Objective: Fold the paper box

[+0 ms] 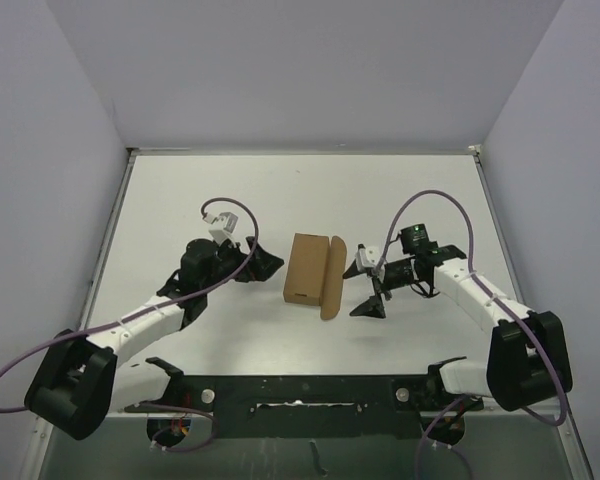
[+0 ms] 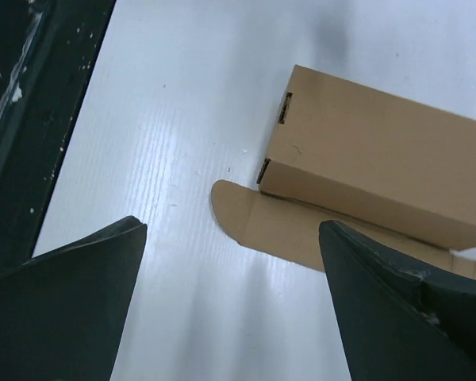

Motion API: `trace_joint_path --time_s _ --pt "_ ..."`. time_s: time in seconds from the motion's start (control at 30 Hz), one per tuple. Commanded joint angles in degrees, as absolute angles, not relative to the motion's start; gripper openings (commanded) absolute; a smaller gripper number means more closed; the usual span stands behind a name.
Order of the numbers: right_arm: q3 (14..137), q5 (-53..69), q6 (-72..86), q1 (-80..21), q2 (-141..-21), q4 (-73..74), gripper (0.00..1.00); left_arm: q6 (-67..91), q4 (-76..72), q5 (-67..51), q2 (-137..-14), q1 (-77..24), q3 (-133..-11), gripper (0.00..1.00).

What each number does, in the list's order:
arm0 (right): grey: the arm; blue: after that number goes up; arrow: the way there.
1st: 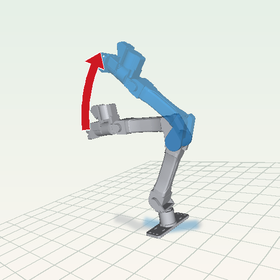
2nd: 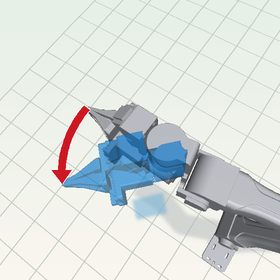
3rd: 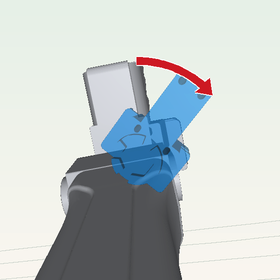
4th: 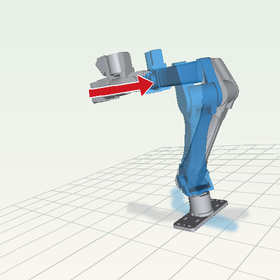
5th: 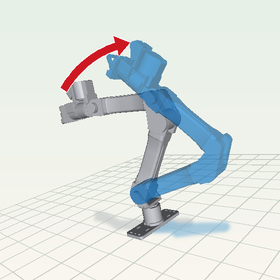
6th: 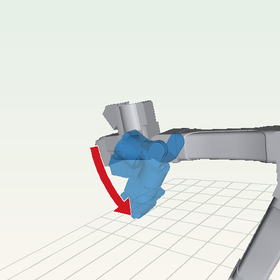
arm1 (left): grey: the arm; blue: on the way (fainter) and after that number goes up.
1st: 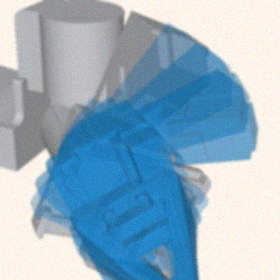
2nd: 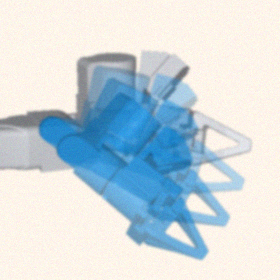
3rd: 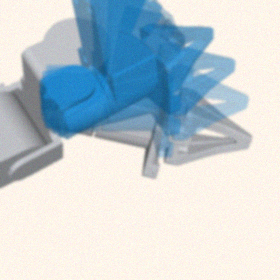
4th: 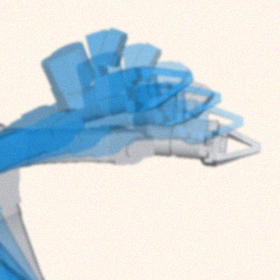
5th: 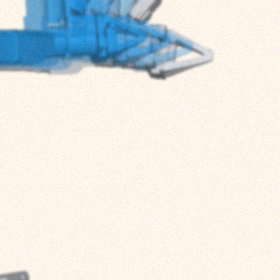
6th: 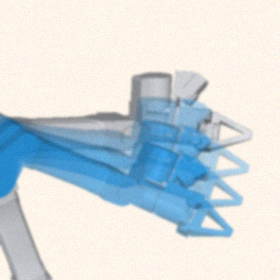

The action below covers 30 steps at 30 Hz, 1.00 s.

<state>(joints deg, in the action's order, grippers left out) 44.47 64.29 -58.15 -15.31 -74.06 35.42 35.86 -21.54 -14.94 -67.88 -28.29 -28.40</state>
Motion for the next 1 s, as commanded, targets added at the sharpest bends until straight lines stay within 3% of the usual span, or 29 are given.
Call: trace_joint_path --time_s 0.0,0.13,0.23,0.43,0.6,0.97 --pt "44.68 69.28 -84.92 -15.29 -75.65 42.15 0.94 39.07 -28.61 -17.92 -65.50 -27.75 -26.64 0.88" --pt "43.34 66.07 -88.68 -16.86 -75.54 41.75 0.89 36.10 -16.96 -16.55 -66.47 -31.33 -32.15 0.70" --pt "43.15 63.16 -88.91 -18.67 -75.81 41.22 0.83 33.86 -11.96 -13.84 -67.88 -35.15 -35.41 0.67" --pt "42.84 52.71 -90.83 -25.70 -78.86 40.41 0.69 31.74 -8.82 -9.78 -71.53 -37.61 -37.35 0.65" --pt "42.04 42.71 -87.89 -33.58 -82.25 35.37 0.63 29.83 -1.52 -5.46 -78.49 -36.89 -43.14 0.66" --pt "42.04 33.62 -79.86 -37.26 -86.69 27.39 0.51 29.28 -3.53 -8.78 -90.56 -34.98 -47.33 0.64"
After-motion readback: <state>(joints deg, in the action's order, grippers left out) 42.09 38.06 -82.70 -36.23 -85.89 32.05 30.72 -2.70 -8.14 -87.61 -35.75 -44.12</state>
